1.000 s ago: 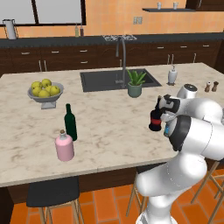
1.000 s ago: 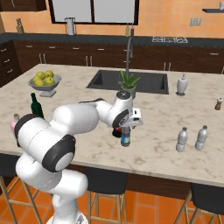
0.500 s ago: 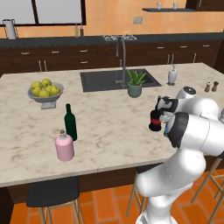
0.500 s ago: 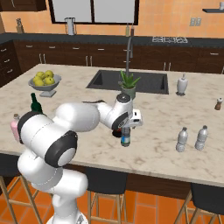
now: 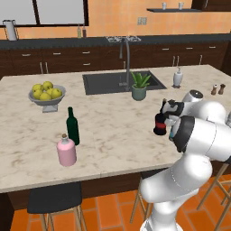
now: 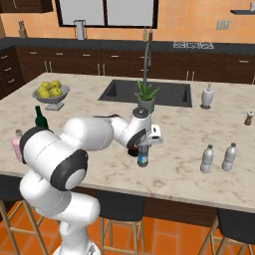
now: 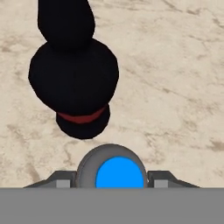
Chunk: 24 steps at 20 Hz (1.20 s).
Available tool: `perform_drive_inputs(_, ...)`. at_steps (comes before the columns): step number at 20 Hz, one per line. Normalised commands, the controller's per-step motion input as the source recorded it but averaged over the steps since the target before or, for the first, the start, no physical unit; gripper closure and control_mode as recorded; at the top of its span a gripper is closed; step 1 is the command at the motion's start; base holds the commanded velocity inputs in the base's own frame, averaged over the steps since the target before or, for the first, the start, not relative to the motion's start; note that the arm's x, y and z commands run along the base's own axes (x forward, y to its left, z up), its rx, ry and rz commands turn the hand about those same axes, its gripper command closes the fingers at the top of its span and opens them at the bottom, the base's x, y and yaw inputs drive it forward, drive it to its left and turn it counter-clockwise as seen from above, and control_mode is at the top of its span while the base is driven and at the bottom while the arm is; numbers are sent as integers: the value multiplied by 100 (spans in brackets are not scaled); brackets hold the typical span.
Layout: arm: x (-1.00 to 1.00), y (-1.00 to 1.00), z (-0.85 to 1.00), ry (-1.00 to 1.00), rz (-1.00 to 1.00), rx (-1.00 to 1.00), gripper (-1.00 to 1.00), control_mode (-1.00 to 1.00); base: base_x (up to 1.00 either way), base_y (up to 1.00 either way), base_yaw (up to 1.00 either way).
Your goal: Move the plastic bottles in the middle to the plastics group, and the glass bottles in the middle to the glass group.
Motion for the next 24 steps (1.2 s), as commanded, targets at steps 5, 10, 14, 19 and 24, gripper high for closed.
perform_drive_inputs(5, -43, -12, 17, 0, 0, 0, 100, -100, 0, 0, 0)
perform_drive_inputs(10, -28, -70, 10, 0, -11, 0, 100, -100, 0, 0, 0)
perform_drive_inputs(14, 0, -100, 0, 2, -21, 0, 100, -100, 0, 0, 0)
perform_drive_inputs(19, -2, -84, 2, 0, -15, 1, 100, -100, 0, 0, 0)
perform_drive_inputs(24, 7, -46, 5, -9, -2, 2, 100, -100, 0, 0, 0)
